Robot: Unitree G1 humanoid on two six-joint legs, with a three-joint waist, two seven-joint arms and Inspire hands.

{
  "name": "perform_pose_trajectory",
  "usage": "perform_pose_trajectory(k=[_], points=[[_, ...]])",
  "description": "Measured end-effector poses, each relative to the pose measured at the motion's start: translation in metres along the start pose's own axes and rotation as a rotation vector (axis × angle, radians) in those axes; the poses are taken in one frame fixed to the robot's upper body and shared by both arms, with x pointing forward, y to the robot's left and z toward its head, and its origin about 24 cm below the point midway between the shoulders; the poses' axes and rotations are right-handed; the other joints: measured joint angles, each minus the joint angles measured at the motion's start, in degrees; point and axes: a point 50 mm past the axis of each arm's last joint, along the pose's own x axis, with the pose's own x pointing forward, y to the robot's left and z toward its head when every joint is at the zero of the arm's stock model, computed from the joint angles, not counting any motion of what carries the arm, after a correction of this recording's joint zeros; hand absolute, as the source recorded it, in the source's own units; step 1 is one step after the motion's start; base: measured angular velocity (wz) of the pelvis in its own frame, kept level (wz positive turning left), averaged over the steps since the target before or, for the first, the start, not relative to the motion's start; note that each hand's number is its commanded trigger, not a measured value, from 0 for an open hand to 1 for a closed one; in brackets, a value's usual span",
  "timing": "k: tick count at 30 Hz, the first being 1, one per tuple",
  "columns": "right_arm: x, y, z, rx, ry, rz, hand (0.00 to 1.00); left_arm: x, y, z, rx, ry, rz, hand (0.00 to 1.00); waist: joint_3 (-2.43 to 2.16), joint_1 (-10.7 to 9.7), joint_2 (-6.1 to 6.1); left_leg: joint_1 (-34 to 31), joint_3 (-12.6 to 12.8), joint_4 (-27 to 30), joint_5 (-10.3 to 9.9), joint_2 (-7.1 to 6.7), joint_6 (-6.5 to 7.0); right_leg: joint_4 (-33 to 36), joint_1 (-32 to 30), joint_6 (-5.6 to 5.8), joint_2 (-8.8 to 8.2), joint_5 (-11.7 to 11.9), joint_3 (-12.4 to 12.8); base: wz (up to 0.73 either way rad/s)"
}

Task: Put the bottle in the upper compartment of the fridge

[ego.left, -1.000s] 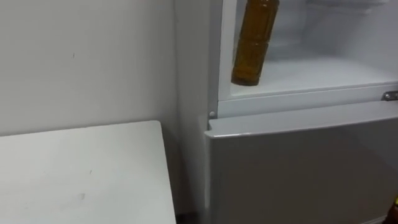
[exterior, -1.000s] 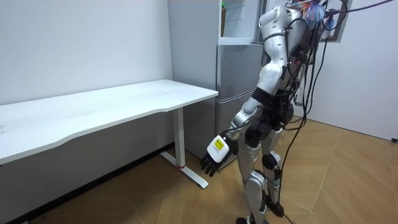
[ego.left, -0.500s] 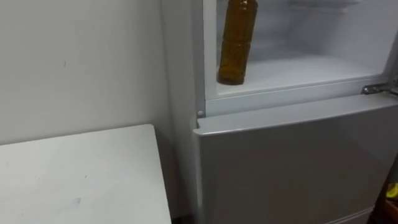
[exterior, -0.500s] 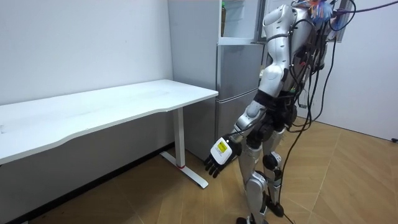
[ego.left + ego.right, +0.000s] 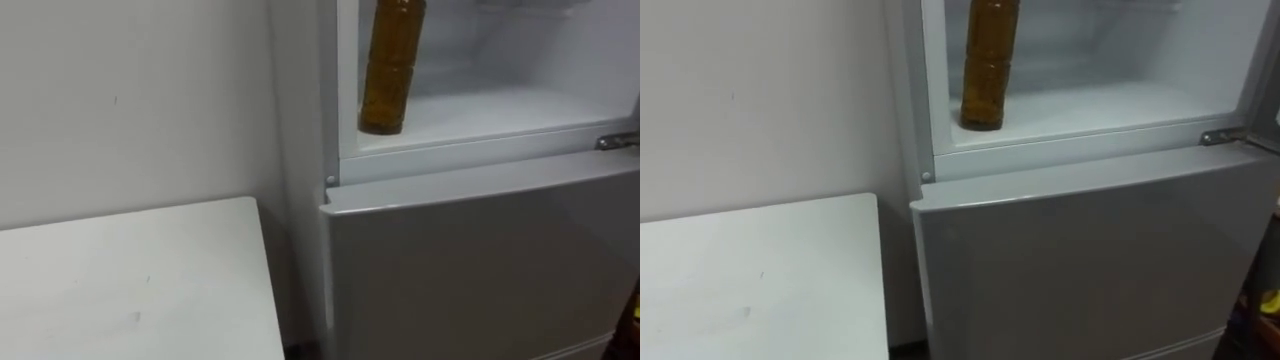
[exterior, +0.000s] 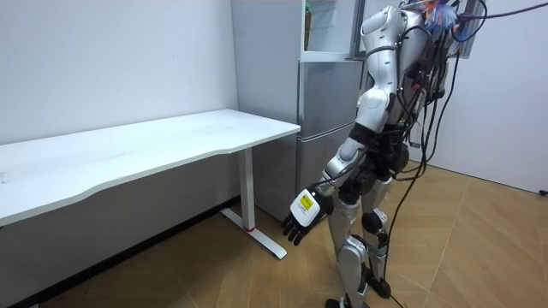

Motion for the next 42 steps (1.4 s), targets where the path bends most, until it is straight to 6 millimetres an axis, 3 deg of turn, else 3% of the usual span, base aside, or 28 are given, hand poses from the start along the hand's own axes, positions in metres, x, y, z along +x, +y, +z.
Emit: perform_pose_trajectory(k=[5, 10, 22, 26, 30, 33, 38, 42], points=[[-0.004, 0.000, -0.007, -0.005, 0.021, 0.007, 0.00, -0.001, -0.002, -0.004, 0.000, 0.015, -0.005, 0.00, 0.00, 0.27, 0.00, 0.31, 0.04, 0.36, -0.09, 0.02, 0.06, 0.71, -0.06, -0.04, 0.04, 0.00, 0.39, -0.01], [-0.023, -0.004, -0.025, -0.100, 0.044, 0.063, 0.00, 0.000, -0.009, -0.001, 0.022, 0.007, -0.026, 0.00, -0.11, 0.86, 0.19, 0.23, 0.00, 0.36, -0.13, 0.22, 0.01, 0.83, -0.41, -0.31, 0.22, 0.13, 0.49, -0.03], [-0.057, 0.008, -0.069, -0.081, 0.281, 0.248, 0.00, 0.001, -0.027, 0.006, 0.095, -0.017, -0.098, 0.00, -0.28, 2.12, 0.45, -0.93, -0.13, 1.25, -0.27, 0.82, -0.27, 0.70, -1.35, -0.89, 0.78, 0.56, 0.53, -0.02], [-0.068, 0.012, -0.082, -0.069, 0.352, 0.300, 0.00, 0.002, -0.029, 0.012, 0.135, -0.039, -0.118, 0.00, -0.31, 3.47, 0.50, -1.07, -0.01, 1.25, -0.29, 0.84, -0.29, 0.68, -1.18, -0.91, 0.83, 0.58, 0.58, -0.01], [-0.082, 0.019, -0.098, -0.097, 0.460, 0.434, 0.00, 0.003, -0.029, 0.016, 0.184, -0.053, -0.137, 0.00, -0.33, 4.32, 0.69, -1.38, -0.65, 1.41, -0.30, 1.00, -0.32, -0.32, -0.63, -0.88, 0.97, 0.64, -0.03, 0.11], [-0.093, 0.024, -0.104, -0.142, 0.475, 0.543, 0.00, 0.005, -0.032, 0.021, 0.202, -0.069, -0.148, 0.00, -0.41, 6.47, 1.05, -1.51, -1.06, 1.88, -0.38, 1.13, -0.36, -1.32, -0.25, -0.80, 0.97, 0.77, -0.85, 0.10], [-0.098, 0.030, -0.106, -0.132, 0.489, 0.645, 0.00, 0.003, -0.034, 0.016, 0.227, -0.050, -0.165, 0.00, -0.11, 6.04, 0.97, -1.46, -1.06, 1.95, -0.54, 1.45, -0.54, -2.68, 0.90, -0.79, 1.35, 0.98, -1.01, 0.01], [-0.109, 0.039, -0.114, -0.092, 0.546, 0.765, 0.00, 0.005, -0.032, 0.021, 0.247, -0.056, -0.165, 0.00, -0.24, 6.33, 0.91, -1.30, -1.87, 2.03, -0.74, 1.96, -0.83, -4.37, 1.84, -0.95, 2.01, 1.54, -1.60, 0.10]])
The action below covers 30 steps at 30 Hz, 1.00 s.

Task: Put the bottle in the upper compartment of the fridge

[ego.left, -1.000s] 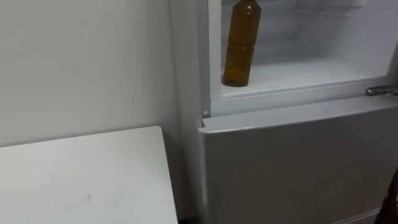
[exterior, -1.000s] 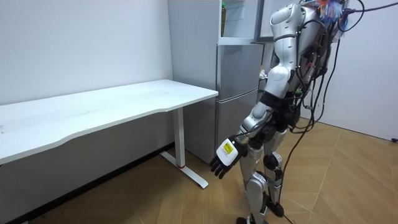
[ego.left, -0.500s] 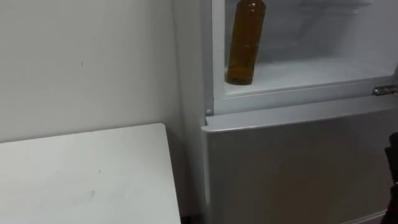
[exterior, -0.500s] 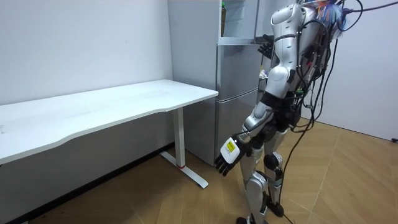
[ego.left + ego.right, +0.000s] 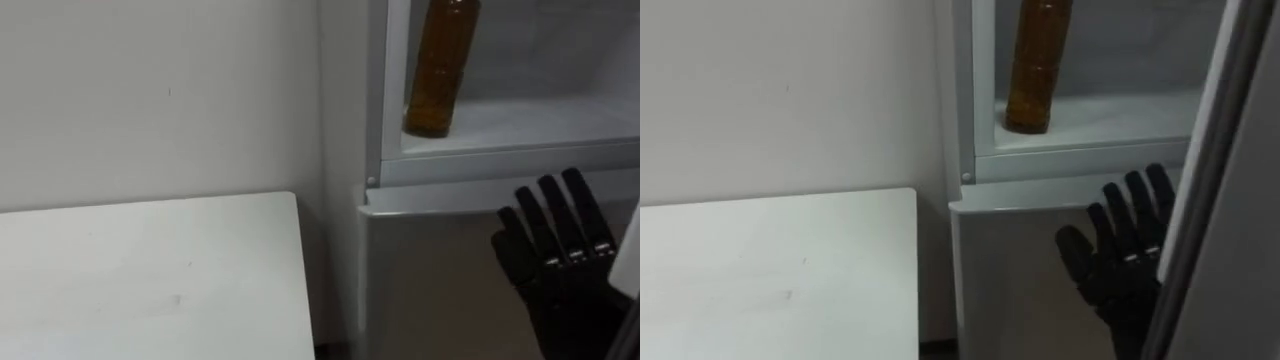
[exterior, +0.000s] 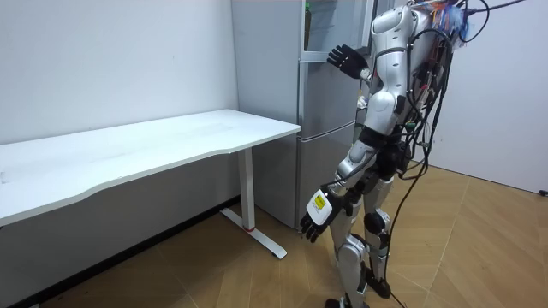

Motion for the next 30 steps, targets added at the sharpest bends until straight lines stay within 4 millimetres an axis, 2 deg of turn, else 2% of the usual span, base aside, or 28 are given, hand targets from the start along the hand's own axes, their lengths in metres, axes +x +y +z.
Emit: perform_pose_trajectory(k=[5, 10, 15, 18, 19, 20, 21, 24, 27, 30], points=[[0.000, 0.005, -0.005, -0.019, 0.046, 0.090, 0.00, -0.001, -0.001, -0.003, 0.005, 0.015, -0.005, 0.00, 0.36, 0.33, -0.30, -0.22, -1.03, 0.00, -0.03, -0.01, -0.02, -1.00, 0.75, 0.08, 0.00, 0.19, -1.11, 0.13], [-0.003, 0.008, -0.013, -0.048, 0.125, 0.196, 0.00, -0.001, -0.002, -0.006, -0.009, 0.054, -0.016, 0.00, 0.43, 0.33, -0.50, -0.47, -1.48, -0.02, -0.07, -0.06, -0.05, -0.98, 1.16, 0.09, -0.02, 0.19, -1.42, 0.03], [-0.013, -0.002, -0.032, -0.112, 0.285, 0.268, 0.00, 0.001, 0.001, 0.002, -0.012, 0.044, -0.008, 0.00, 0.15, 0.76, -0.90, -0.73, -1.75, -0.10, -0.07, -0.07, -0.05, -1.40, 0.81, 0.09, 0.03, 0.19, -1.75, 0.01], [-0.027, -0.015, -0.045, -0.117, 0.387, 0.251, 0.00, 0.001, 0.004, 0.001, -0.014, 0.059, 0.004, 0.00, -0.07, 1.80, -1.25, -0.56, -1.80, -0.04, -0.06, -0.02, -0.06, -1.77, 1.51, 0.07, 0.05, 0.22, -2.06, 0.02], [-0.036, -0.024, -0.054, -0.130, 0.460, 0.232, 0.00, 0.002, 0.006, 0.003, -0.011, 0.057, 0.008, 0.00, -0.01, 1.86, -1.39, -0.22, -1.91, -0.02, -0.07, -0.02, -0.06, -1.84, 1.68, 0.07, 0.02, 0.22, -2.23, 0.07], [-0.046, -0.032, -0.064, -0.141, 0.546, 0.204, 0.00, 0.002, 0.007, 0.004, -0.008, 0.058, 0.011, 0.00, -0.24, 2.48, -1.71, -0.20, -1.92, 0.01, -0.07, -0.03, -0.06, -1.82, 1.78, 0.08, 0.01, 0.22, -2.32, 0.06], [-0.054, -0.039, -0.071, -0.153, 0.615, 0.182, 0.00, 0.003, 0.008, 0.006, -0.007, 0.056, 0.012, 0.00, -0.17, 3.08, -1.96, -0.25, -1.92, 0.01, -0.07, -0.02, -0.06, -1.80, 1.78, 0.07, 0.02, 0.22, -2.31, 0.03], [-0.071, -0.050, -0.084, -0.166, 0.723, 0.150, 0.00, 0.004, 0.009, 0.009, -0.005, 0.051, 0.016, 0.00, 0.08, 3.08, -1.82, -0.20, -2.11, 0.09, -0.07, -0.08, -0.06, -1.79, 2.34, 0.14, -0.06, 0.26, -2.45, 0.04], [-0.091, -0.067, -0.086, -0.167, 0.784, 0.055, 0.00, 0.005, 0.014, 0.012, -0.011, 0.040, 0.030, 0.00, 0.16, 2.81, -1.87, -0.25, -2.53, 0.02, -0.33, -0.11, -0.03, -2.04, 2.70, 0.23, -0.02, 0.24, -2.48, 0.07], [-0.100, -0.072, -0.083, -0.165, 0.788, 0.010, 0.00, 0.005, 0.014, 0.012, -0.011, 0.038, 0.031, 0.00, 0.25, 2.40, -1.63, -0.27, -2.51, 0.16, -0.43, -0.10, 0.01, -2.05, 2.85, 0.25, -0.01, 0.26, -2.50, 0.00]])
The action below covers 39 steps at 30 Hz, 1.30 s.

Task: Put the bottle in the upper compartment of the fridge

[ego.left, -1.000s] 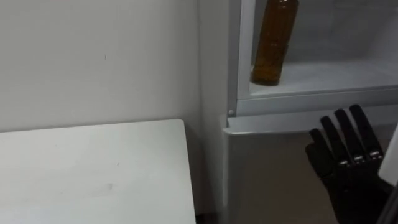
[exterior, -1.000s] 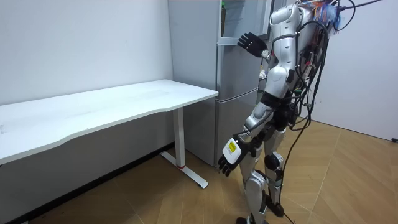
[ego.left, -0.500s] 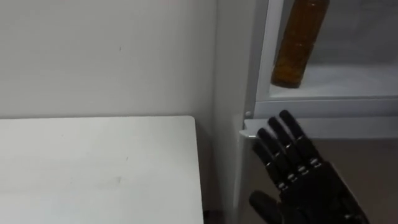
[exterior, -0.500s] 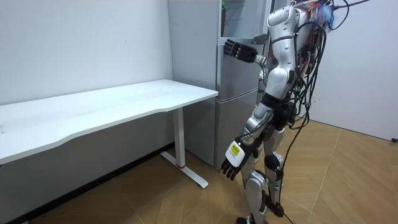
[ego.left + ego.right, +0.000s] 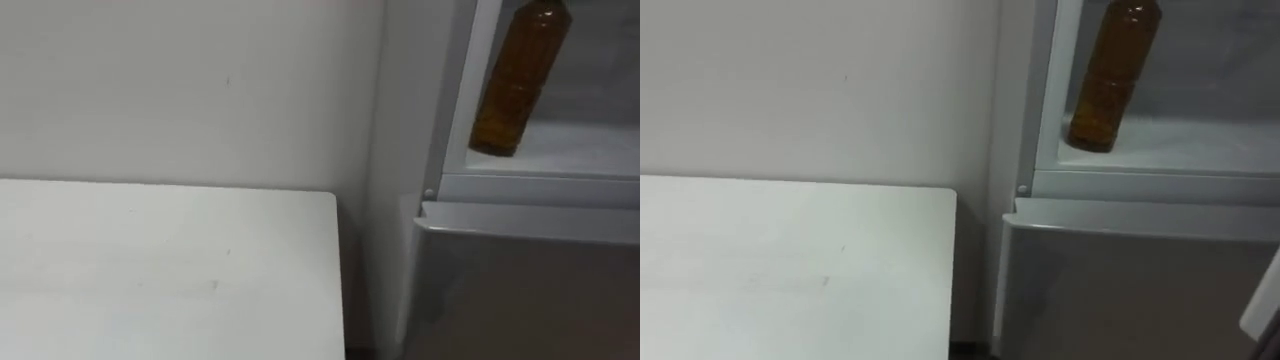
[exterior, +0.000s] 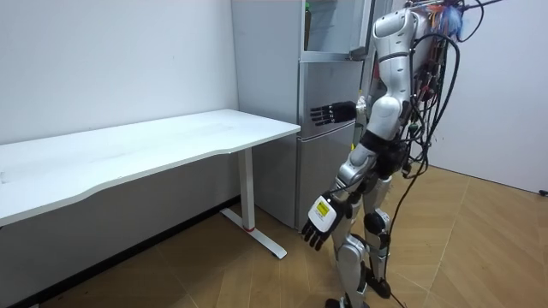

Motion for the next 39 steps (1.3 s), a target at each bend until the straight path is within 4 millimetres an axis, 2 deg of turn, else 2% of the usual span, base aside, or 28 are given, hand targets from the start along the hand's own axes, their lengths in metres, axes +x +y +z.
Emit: perform_pose_trajectory(k=[5, 8, 11, 14, 17, 22, 23, 27, 31, 35, 38, 39], points=[[-0.018, -0.013, -0.019, 0.050, 0.042, -0.107, 0.00, -0.002, -0.001, -0.005, 0.001, -0.007, 0.000, 0.00, 0.03, -1.03, 0.29, 0.30, 0.11, -0.01, -0.09, 0.05, -0.04, -0.11, -0.18, 0.01, 0.03, 0.00, -0.01, 0.00], [-0.026, -0.018, -0.021, 0.080, 0.017, -0.160, 0.00, -0.003, -0.001, -0.004, 0.001, -0.025, 0.000, 0.00, 0.21, -1.88, 0.83, 0.12, 0.10, 0.00, -0.13, 0.00, -0.04, -0.11, -0.31, 0.02, -0.05, -0.01, -0.09, 0.00], [-0.035, -0.028, -0.026, 0.083, 0.015, -0.241, 0.00, -0.004, 0.000, -0.008, -0.006, -0.029, 0.010, 0.00, 0.14, -2.78, 0.99, 0.49, 0.07, -0.09, -0.12, -0.07, -0.03, -0.04, -0.26, 0.09, -0.08, -0.06, -0.05, -0.01], [-0.047, -0.039, -0.035, 0.104, 0.042, -0.351, 0.00, -0.005, 0.001, -0.008, -0.017, -0.043, 0.036, 0.00, -0.01, -2.98, 0.60, 0.86, 0.38, -0.20, -0.12, -0.08, -0.03, -0.37, -0.07, 0.11, -0.04, -0.07, 0.19, -0.05], [-0.055, -0.049, -0.034, 0.116, 0.027, -0.458, 0.00, -0.006, -0.001, -0.009, -0.026, -0.038, 0.055, 0.00, 0.08, -3.93, 0.95, 0.96, 0.82, -0.17, -0.13, -0.05, -0.02, -0.88, 0.13, 0.14, -0.01, -0.06, 0.46, -0.03], [-0.076, -0.070, -0.035, 0.176, -0.018, -0.721, 0.00, -0.010, -0.002, -0.019, -0.086, -0.016, 0.094, 0.00, -0.09, -5.57, 0.07, 2.07, 0.92, -0.48, -0.15, -0.17, -0.01, -0.72, 0.81, 0.30, -0.07, -0.19, 0.86, -0.02], [-0.081, -0.076, -0.032, 0.188, -0.039, -0.787, 0.00, -0.011, -0.003, -0.023, -0.099, -0.003, 0.102, 0.00, -0.21, -5.90, 0.16, 2.36, 0.98, -0.90, -0.15, -0.22, 0.00, -0.85, 0.96, 0.33, -0.06, -0.21, 0.84, -0.04], [-0.103, -0.094, -0.025, 0.227, -0.094, -1.032, 0.00, -0.014, 0.002, -0.033, -0.152, 0.027, 0.149, 0.00, -0.21, -7.32, -0.53, 3.09, 0.92, -1.37, -0.15, -0.31, -0.01, -0.81, 1.63, 0.45, -0.03, -0.59, 1.18, 0.01], [-0.111, -0.107, -0.006, 0.235, -0.178, -1.193, 0.00, -0.016, 0.007, -0.037, -0.178, 0.039, 0.173, 0.00, -0.18, -7.96, -0.95, 3.20, 1.15, -2.07, -0.14, -0.33, -0.02, -0.69, 1.23, 0.45, 0.12, -0.58, 1.82, -0.05], [-0.117, -0.113, 0.036, 0.201, -0.349, -1.299, 0.00, -0.017, 0.015, -0.040, -0.223, 0.049, 0.220, 0.00, -0.11, -8.89, -1.30, 3.35, 1.73, -2.82, -0.10, -0.42, -0.03, -0.53, 0.77, 0.47, 0.16, -0.59, 1.95, -0.07], [-0.121, -0.113, 0.064, 0.172, -0.467, -1.379, 0.00, -0.017, 0.018, -0.040, -0.234, 0.048, 0.239, 0.00, 0.37, -8.86, -1.82, 3.98, 1.74, -3.02, -0.09, -0.51, -0.04, -0.69, 1.56, 0.56, 0.13, -0.64, 1.89, 0.00], [-0.122, -0.112, 0.069, 0.169, -0.490, -1.394, 0.00, -0.017, 0.018, -0.040, -0.235, 0.046, 0.239, 0.00, 0.39, -8.89, -1.94, 4.01, 1.81, -3.04, -0.09, -0.52, -0.04, -0.79, 1.54, 0.60, 0.13, -0.67, 1.96, -0.04]])
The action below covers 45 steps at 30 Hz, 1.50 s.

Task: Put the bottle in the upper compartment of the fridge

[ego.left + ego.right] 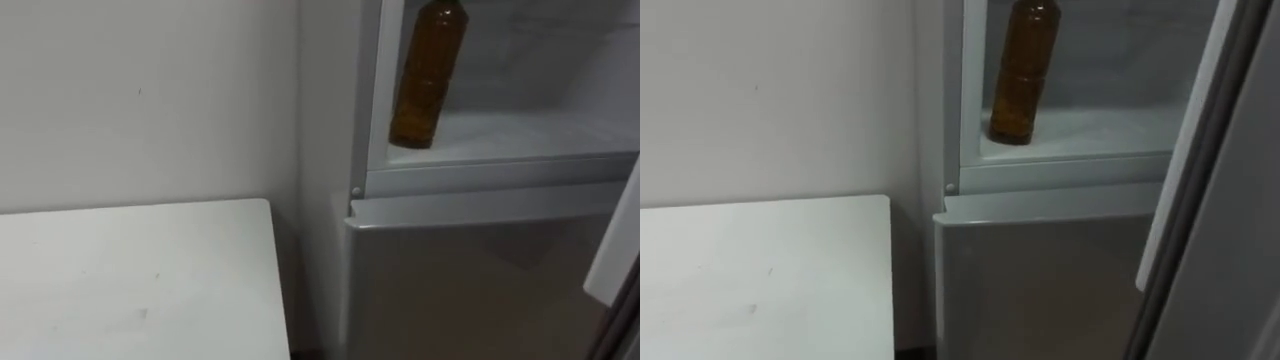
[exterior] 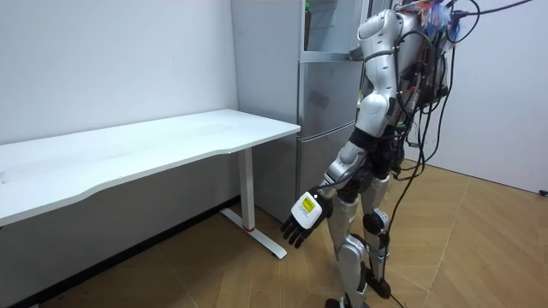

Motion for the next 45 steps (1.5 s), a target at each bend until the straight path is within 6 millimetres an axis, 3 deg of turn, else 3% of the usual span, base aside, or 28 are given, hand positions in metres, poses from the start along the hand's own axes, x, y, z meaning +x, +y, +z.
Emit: perform_pose_trajectory(k=[4, 11, 16, 24, 27, 34, 40, 45], points=[[-0.001, 0.013, 0.027, 0.019, -0.133, -0.047, 0.00, 0.002, -0.001, 0.006, 0.000, -0.015, -0.006, 0.00, 0.22, 0.01, -0.56, -0.42, 0.84, 0.07, 0.00, -0.04, 0.00, -0.01, -1.04, 0.03, -0.01, 0.03, 0.61, -0.10], [-0.004, 0.030, 0.085, 0.003, -0.401, -0.058, 0.00, 0.003, 0.001, 0.011, 0.007, -0.037, -0.004, 0.00, 0.12, -0.42, -0.52, -1.10, 1.67, -0.22, 0.00, -0.23, 0.01, -0.01, -1.85, 0.23, -0.11, -0.08, 1.30, -0.06], [-0.011, 0.048, 0.105, 0.047, -0.500, -0.032, 0.00, 0.003, 0.001, 0.014, 0.004, -0.047, -0.006, 0.00, 0.06, -0.40, -0.95, -1.05, 1.67, -0.27, 0.00, -0.23, 0.01, 0.06, -2.09, 0.24, -0.13, -0.08, 1.34, 0.00], [-0.031, 0.081, 0.152, 0.128, -0.721, 0.093, 0.00, 0.003, 0.001, 0.009, 0.011, -0.028, -0.021, 0.00, -0.11, -0.33, -1.51, -0.92, 0.59, -0.57, 0.01, -0.24, 0.02, 0.83, -2.24, 0.24, -0.12, -0.07, 0.86, 0.04], [-0.040, 0.083, 0.161, 0.119, -0.795, 0.101, 0.00, 0.002, 0.001, 0.004, 0.014, -0.013, -0.026, 0.00, -0.01, 0.05, -2.10, -0.51, 0.67, -0.27, 0.01, -0.23, 0.02, 0.77, -1.73, 0.23, -0.13, -0.07, 0.75, 0.02], [-0.055, 0.091, 0.175, 0.114, -0.928, 0.135, 0.00, 0.002, 0.000, 0.005, 0.018, -0.015, -0.032, 0.00, 0.11, 0.13, -2.18, -0.33, 0.67, -0.22, 0.00, -0.24, 0.03, 0.74, -1.71, 0.22, -0.18, -0.06, 0.82, 0.00], [-0.066, 0.100, 0.177, 0.132, -0.961, 0.197, 0.00, 0.002, -0.002, 0.004, 0.021, -0.014, -0.042, 0.00, -0.23, 0.66, -1.20, -0.03, 0.74, -0.20, 0.01, -0.22, 0.04, 1.29, -1.51, 0.17, -0.18, -0.04, 0.84, 0.00], [-0.071, 0.105, 0.177, 0.128, -0.971, 0.251, 0.00, 0.003, -0.004, 0.003, 0.022, 0.002, -0.069, 0.00, 0.02, 1.58, -0.51, 0.18, 0.69, -0.14, 0.02, -0.21, 0.04, 1.49, -1.39, 0.17, -0.18, -0.07, 0.89, 0.00]])
